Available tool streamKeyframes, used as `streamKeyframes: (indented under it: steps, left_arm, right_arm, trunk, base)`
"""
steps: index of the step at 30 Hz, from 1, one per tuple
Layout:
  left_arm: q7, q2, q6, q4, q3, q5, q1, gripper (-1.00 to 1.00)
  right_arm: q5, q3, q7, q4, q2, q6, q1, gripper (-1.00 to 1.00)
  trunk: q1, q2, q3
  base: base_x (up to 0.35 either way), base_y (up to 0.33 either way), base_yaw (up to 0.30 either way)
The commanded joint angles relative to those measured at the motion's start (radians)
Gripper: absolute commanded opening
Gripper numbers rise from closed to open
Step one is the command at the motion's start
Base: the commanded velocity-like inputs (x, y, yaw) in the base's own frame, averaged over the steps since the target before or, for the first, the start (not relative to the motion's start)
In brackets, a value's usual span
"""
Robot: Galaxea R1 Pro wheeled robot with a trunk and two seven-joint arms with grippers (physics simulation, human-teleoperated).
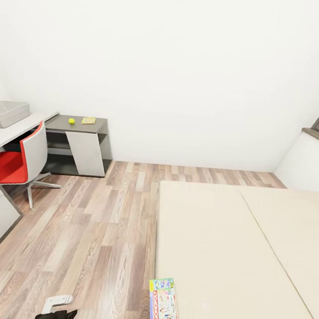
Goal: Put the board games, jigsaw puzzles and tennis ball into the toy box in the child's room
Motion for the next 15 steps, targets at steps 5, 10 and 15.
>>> streamKeyframes:
  steps: [5,10,15]
  left_arm:
    - [-0.006,0.000,0.003,0.000,0.005,0.004,-0.001,1.00]
    - [-0.006,0.000,0.003,0.000,0.005,0.004,-0.001,1.00]
    - [-0.006,0.000,0.003,0.000,0.005,0.004,-0.001,1.00]
  right_arm:
    - [-0.008,-0.002,0.007,0.011,0.000,-0.001,-0.001,1.00]
    - [-0.008,-0.002,0.006,0.014,0.000,-0.001,-0.001,1.00]
    - [-0.008,-0.003,0.006,0.015,-0.001,-0.002,-0.001,1.00]
  trunk:
    - [0.001,-0.002,-0.002]
    - [0.001,-0.002,-0.002]
    - [0.001,-0.002,-0.002]
  base:
    - [0.000,0.242,0.000]
    - [0.000,0.273,0.000]
    - [0.000,0.283,0.000]
